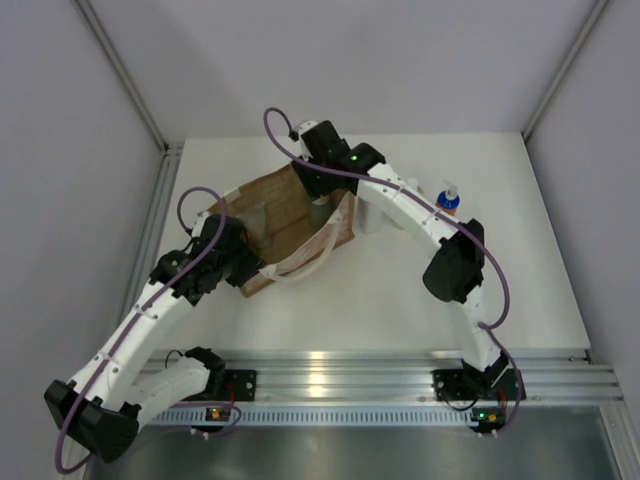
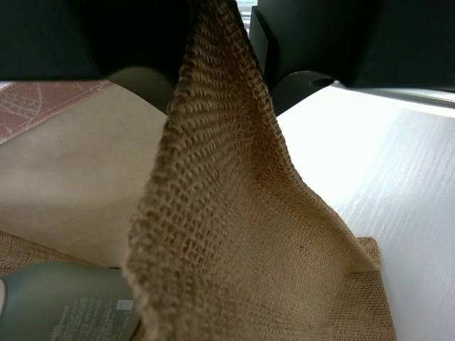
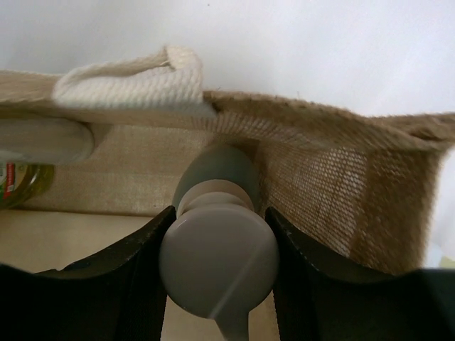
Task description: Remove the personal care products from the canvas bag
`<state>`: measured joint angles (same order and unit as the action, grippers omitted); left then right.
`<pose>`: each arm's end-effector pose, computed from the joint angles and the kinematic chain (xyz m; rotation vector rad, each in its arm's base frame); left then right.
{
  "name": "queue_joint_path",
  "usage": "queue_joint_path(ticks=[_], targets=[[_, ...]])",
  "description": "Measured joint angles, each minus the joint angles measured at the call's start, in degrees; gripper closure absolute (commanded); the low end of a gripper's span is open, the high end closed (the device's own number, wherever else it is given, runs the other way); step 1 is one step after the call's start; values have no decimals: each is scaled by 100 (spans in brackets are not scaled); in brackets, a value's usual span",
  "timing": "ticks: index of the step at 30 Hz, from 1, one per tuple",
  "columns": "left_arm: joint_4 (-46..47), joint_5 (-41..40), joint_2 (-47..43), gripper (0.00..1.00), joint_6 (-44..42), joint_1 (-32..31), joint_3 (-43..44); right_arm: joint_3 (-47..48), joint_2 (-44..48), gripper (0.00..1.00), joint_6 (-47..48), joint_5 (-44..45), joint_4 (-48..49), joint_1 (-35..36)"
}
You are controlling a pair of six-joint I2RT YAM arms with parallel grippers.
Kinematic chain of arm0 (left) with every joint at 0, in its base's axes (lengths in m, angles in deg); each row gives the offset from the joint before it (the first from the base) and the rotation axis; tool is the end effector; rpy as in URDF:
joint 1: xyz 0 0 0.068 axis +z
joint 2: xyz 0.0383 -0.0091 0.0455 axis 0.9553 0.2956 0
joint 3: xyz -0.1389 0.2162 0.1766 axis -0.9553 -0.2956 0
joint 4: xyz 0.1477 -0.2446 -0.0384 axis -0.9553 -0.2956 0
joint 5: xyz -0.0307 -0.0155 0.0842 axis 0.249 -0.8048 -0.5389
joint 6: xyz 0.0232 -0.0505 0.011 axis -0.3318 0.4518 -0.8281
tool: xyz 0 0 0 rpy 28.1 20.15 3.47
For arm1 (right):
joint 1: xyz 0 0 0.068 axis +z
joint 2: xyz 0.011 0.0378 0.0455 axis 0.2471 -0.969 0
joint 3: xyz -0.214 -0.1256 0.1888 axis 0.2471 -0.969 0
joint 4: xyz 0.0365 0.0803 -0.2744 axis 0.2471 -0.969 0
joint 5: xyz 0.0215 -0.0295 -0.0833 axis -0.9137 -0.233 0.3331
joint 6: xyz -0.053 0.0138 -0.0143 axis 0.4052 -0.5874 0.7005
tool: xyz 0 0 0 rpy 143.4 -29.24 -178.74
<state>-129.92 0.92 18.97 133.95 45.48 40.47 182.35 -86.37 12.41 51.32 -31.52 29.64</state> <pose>0.1688 -0.0798 0.3390 -0.8995 2.3457 -0.4999 0.3937 0.3704 0.3670 -0.7490 2.2306 0.2122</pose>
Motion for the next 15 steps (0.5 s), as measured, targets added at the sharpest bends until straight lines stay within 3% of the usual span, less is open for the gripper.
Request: queue_joint_path(ticks=[15], targets=[[-2,24,2,65,2,0,0,262,702,100,0,26,-420,208]])
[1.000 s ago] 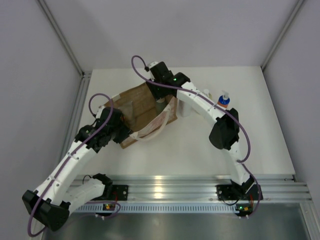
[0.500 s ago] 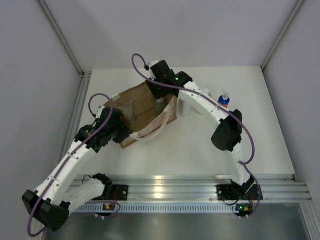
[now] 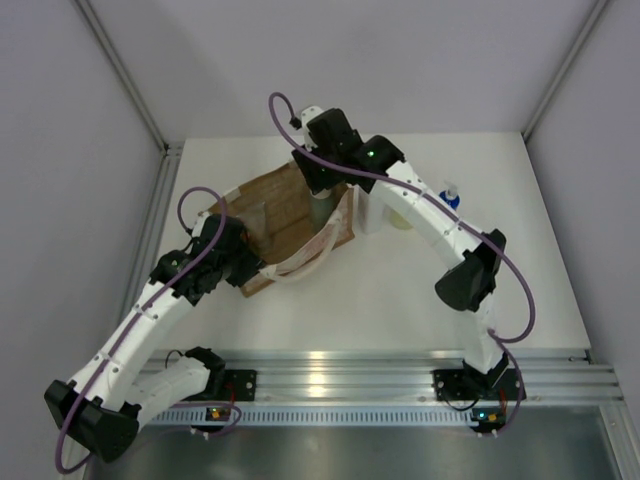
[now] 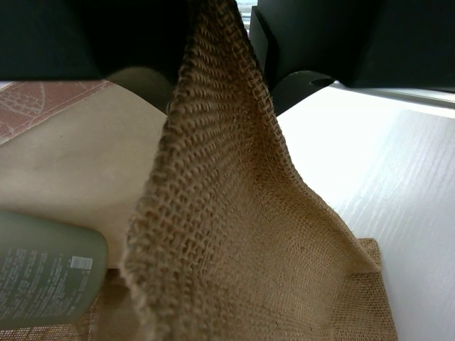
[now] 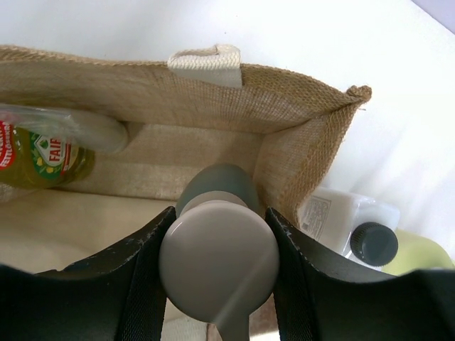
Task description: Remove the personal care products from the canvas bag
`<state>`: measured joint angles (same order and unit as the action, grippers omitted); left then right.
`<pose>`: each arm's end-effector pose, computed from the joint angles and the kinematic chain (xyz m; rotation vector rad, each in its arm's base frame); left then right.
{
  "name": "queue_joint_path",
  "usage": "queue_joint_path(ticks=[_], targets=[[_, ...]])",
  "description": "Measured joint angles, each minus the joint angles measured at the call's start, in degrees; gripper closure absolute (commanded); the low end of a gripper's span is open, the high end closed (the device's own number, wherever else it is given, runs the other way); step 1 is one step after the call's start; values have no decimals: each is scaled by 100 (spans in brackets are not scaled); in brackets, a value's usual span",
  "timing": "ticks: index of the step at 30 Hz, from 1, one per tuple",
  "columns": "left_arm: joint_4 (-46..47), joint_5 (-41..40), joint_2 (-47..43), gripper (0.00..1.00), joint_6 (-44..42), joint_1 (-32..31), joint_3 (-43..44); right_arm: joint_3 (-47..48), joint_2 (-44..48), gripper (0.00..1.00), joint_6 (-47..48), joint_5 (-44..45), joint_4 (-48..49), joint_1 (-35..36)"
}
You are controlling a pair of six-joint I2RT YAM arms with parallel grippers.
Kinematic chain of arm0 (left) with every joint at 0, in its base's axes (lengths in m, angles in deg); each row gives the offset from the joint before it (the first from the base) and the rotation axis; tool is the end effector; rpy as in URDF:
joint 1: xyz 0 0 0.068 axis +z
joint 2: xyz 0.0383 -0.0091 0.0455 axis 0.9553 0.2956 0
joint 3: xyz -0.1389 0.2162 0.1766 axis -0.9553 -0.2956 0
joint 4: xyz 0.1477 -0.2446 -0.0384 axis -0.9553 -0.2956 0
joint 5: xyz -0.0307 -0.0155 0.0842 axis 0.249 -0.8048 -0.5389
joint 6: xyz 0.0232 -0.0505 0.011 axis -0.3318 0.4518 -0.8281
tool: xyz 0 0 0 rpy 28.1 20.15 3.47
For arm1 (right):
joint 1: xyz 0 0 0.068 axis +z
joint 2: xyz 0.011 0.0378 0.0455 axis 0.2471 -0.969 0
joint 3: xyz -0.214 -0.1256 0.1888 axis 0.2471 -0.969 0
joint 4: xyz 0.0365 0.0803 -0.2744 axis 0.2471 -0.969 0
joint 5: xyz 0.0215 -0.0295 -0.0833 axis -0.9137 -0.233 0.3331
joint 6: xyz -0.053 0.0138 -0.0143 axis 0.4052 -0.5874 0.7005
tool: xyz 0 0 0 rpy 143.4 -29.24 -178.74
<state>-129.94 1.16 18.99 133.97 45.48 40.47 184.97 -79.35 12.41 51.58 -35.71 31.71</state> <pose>0.1687 -0.0799 0.3389 -0.8991 2.3488 -0.5035 0.3507 0.3538 0.4378 -0.7470 2.1368 0.2696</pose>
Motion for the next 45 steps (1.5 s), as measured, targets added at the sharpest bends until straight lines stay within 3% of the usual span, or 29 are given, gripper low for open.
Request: queue_joint_path(ticks=[9,25,34,41,45], targets=[[0,0,0,65,-2,0,0,216,490,100,-2,68,-315,116],[0,63,13,66,-2,0,-2,426,2356,100,92,881,-420,61],[0,81,15,65,-2,0,-2,-1104,3003,100,-111,1043,-402,-575],[0,79,15,65,-2,0,-2,-3322,3550,100,-216,1036,308,-831],[0,81,13,65,-2,0,-2,-4135,3720,100,-221,1027,866,-890]])
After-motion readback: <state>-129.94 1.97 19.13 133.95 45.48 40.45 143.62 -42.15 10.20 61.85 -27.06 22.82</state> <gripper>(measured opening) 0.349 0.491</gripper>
